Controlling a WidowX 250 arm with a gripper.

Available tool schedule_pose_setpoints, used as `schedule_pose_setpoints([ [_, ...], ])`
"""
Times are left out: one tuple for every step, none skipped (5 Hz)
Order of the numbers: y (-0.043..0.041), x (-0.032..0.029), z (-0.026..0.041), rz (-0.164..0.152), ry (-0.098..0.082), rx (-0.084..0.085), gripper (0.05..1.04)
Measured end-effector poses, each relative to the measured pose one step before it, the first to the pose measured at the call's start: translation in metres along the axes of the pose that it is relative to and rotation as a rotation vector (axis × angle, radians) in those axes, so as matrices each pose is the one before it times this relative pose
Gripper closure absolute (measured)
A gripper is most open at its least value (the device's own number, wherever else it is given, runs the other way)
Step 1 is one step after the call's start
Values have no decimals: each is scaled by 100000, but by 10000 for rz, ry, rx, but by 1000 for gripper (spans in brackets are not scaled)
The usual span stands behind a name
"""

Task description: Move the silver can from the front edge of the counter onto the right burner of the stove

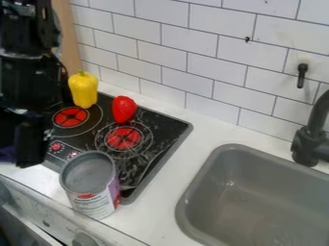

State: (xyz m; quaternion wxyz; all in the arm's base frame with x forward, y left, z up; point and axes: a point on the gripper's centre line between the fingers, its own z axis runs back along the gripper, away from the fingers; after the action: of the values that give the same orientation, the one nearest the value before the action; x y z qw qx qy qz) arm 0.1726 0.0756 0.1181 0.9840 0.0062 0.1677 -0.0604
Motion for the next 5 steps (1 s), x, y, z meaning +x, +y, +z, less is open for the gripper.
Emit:
schedule_pose_setpoints([
  [-2141,136,-1608,-599,-40,-533,76],
  [-1745,467,-1111,-611,297,-14,76],
  [-1912,500,-569,-457,57,-91,76],
  [-578,618,-746,30,359,58,76],
  [180,348,-750,271,412,-17,76],
])
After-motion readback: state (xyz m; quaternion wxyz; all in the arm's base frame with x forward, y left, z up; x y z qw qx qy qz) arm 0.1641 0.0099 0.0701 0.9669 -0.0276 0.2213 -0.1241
